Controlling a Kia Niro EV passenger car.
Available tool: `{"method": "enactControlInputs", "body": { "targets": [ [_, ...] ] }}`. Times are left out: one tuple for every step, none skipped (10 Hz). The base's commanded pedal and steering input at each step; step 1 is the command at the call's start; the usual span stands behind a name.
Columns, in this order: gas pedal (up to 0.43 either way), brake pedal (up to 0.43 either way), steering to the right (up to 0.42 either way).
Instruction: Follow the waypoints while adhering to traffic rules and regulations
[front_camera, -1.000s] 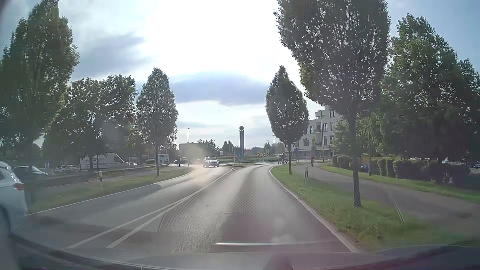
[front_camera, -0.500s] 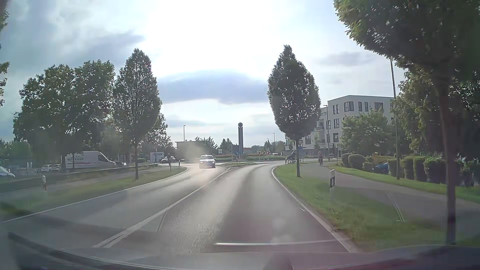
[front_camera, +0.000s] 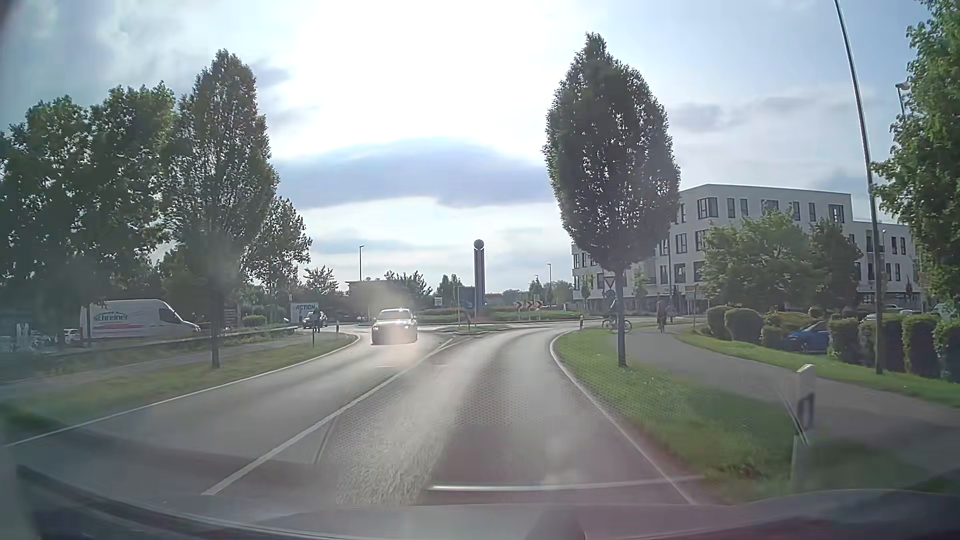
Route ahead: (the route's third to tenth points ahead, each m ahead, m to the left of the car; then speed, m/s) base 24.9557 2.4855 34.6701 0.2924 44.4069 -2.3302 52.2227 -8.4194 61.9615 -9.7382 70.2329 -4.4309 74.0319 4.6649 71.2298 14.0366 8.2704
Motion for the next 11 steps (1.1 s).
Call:
{"method": "enactControlInputs", "body": {
  "targets": [
    [0.118, 0.0, -0.003],
    [0.118, 0.0, -0.003],
    [0.118, 0.0, -0.003],
    [0.118, 0.0, -0.003],
    [0.118, 0.0, -0.003],
    [0.11, 0.0, -0.003],
    [0.11, 0.0, -0.003],
    [0.098, 0.0, -0.003],
    [0.098, 0.0, -0.002],
    [0.087, 0.0, -0.003],
    [0.087, 0.0, -0.003]
  ]
}}
